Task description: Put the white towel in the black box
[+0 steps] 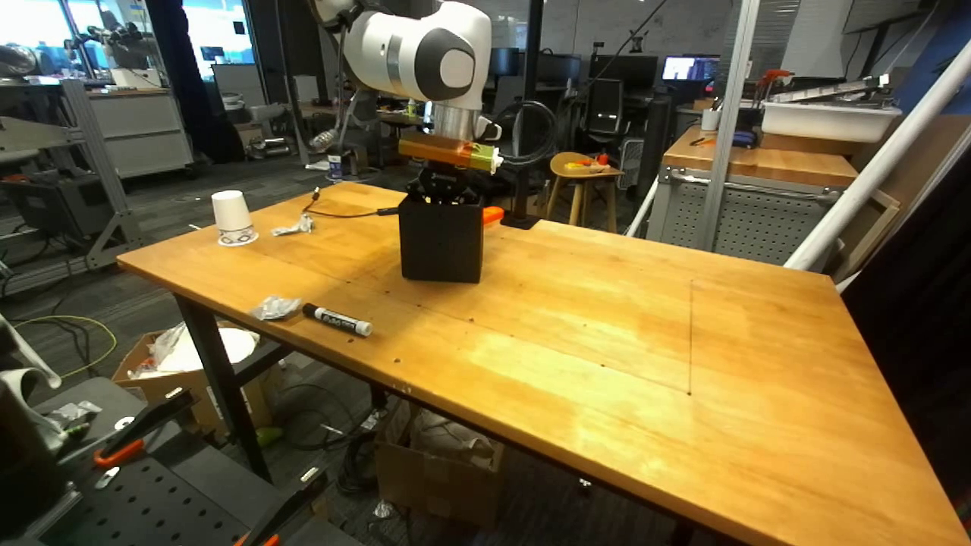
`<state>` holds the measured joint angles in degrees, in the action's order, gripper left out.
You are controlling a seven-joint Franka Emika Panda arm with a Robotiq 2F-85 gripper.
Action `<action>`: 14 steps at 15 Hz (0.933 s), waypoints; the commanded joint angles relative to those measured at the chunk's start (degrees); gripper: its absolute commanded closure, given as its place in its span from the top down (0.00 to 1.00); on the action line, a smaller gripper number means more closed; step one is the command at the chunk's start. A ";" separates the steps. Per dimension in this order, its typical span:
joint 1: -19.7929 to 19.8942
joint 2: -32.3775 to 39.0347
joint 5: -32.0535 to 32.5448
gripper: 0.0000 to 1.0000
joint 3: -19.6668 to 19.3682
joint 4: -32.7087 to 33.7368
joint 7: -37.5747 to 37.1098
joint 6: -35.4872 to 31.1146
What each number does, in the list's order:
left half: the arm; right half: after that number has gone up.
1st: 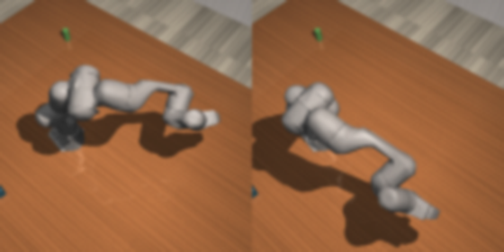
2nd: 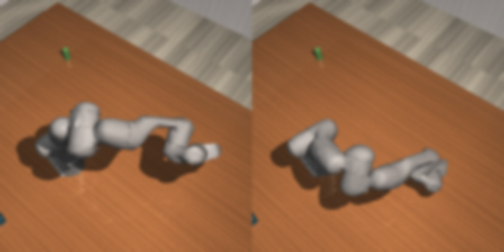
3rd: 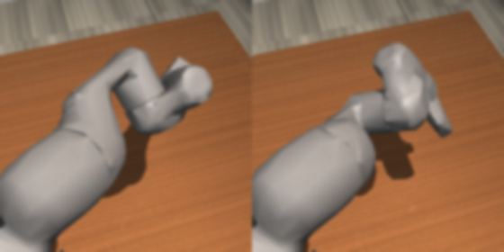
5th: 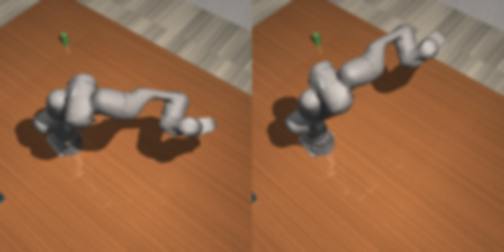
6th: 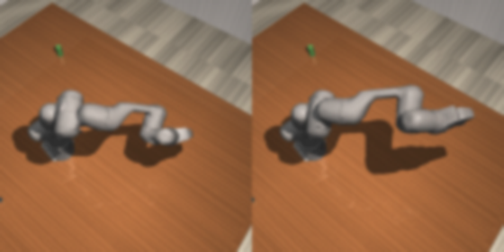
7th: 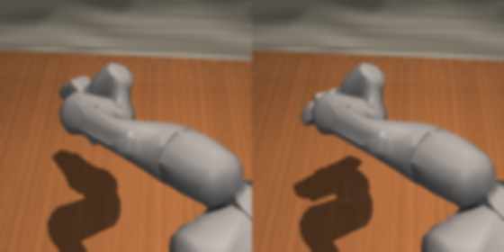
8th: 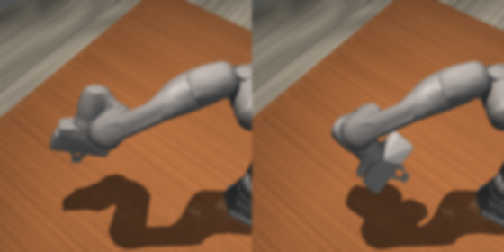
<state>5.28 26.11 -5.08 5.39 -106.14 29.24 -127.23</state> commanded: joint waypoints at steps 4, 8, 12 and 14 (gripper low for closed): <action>2.98 -1.88 -6.48 0.00 1.72 -0.49 5.59 0.32; 2.40 -5.80 -4.35 0.00 0.44 -2.90 4.61 -1.00; 1.85 -11.11 -2.26 0.00 -0.70 -5.67 4.14 -2.05; 1.97 -14.15 -2.43 0.00 -0.97 -7.38 4.49 -2.86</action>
<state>7.69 18.18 -7.96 5.30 -108.89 33.32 -127.77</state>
